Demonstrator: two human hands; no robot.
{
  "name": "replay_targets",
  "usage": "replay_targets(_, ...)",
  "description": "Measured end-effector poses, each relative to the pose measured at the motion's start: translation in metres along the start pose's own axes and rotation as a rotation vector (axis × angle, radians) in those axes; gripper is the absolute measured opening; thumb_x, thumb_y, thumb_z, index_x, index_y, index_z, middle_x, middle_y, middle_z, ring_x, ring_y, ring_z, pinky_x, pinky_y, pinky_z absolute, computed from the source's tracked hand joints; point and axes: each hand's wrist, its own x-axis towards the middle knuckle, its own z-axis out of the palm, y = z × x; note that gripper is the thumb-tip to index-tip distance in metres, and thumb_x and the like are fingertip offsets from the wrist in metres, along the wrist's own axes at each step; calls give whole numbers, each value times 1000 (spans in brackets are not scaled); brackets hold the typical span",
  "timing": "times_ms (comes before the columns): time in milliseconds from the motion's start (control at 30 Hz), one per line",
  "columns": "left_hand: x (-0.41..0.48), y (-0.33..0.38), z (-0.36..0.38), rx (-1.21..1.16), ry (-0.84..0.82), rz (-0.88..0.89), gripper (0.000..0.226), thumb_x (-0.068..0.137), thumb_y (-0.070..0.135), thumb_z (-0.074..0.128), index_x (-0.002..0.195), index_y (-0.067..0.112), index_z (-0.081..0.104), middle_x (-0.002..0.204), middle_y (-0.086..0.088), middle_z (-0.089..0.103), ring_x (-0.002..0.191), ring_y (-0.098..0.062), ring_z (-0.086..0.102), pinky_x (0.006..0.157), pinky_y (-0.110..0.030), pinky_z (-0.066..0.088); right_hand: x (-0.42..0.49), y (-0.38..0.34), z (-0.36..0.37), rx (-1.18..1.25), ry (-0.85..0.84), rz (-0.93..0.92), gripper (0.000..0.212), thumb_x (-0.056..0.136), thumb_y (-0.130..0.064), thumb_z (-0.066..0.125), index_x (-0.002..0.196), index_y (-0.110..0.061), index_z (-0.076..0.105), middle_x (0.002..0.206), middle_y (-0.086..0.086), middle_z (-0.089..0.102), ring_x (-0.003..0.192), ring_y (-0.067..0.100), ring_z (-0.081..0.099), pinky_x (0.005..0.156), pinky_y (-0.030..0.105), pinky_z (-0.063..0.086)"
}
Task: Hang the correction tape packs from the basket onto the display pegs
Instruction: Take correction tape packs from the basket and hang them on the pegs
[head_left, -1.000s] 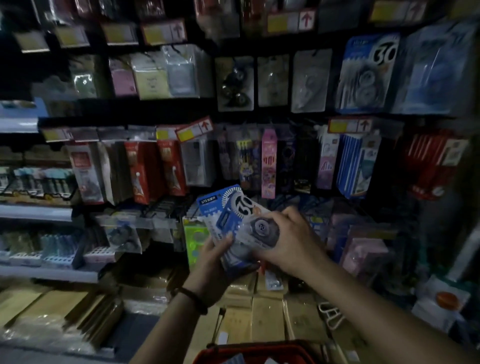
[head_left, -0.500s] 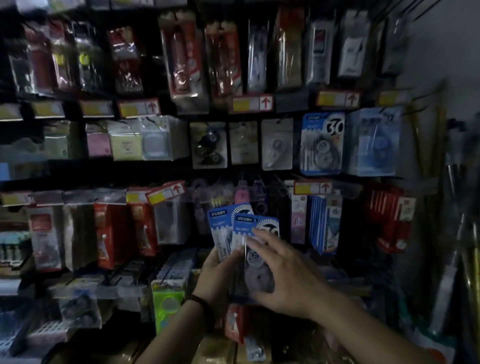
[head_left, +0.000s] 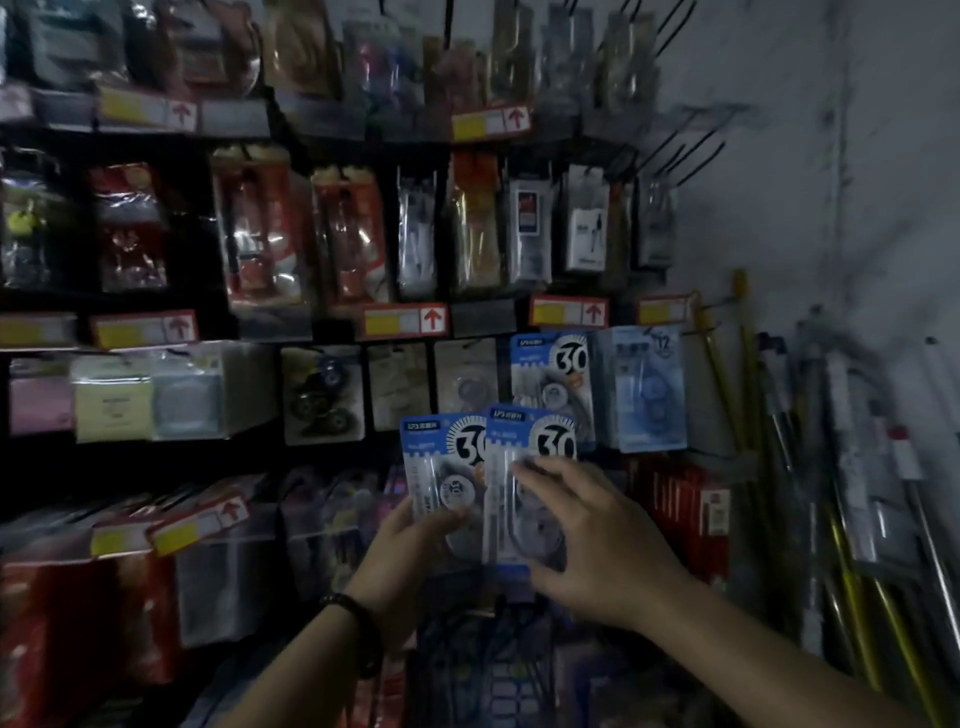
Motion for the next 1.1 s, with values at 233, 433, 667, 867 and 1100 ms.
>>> replay_targets(233,26,22,11,129,20,150,25,102,9,65,123,21,70,113,-4,81,103,-26,78,97,-59,59,39,50,-30,-170,19,84,91,91,-41,69,167,-33,19,170,-15,11,152,11,9,110,36,46)
replay_targets(433,40,25,14,151,50,201,24,99,10,69,121,19,71,111,-3,81,102,-25,79,98,-54,59,69,71,-26,-226,33,119,88,94,-31,68,167,-29,18,172,-11,8,154,16,8,113,41,42)
replay_targets(667,48,24,10,145,43,180,26,99,11,68,123,22,71,114,-3,81,106,-26,78,98,-55,59,88,88,-22,-155,74,150,93,89,-28,73,166,-31,22,171,-12,12,154,14,14,116,46,42)
replay_targets(867,51,23,8,138,50,162,24,99,12,69,120,23,72,114,-3,81,106,-28,77,98,-56,59,90,90,-24,-188,33,85,91,88,-32,72,165,-33,24,170,-15,15,151,15,17,104,45,52)
replay_targets(1100,44,24,10,114,26,153,23,99,13,69,120,22,71,113,-3,81,104,-26,78,93,-53,62,85,85,-26,-148,65,143,92,87,-35,67,166,-33,20,167,-11,20,151,15,19,112,45,43)
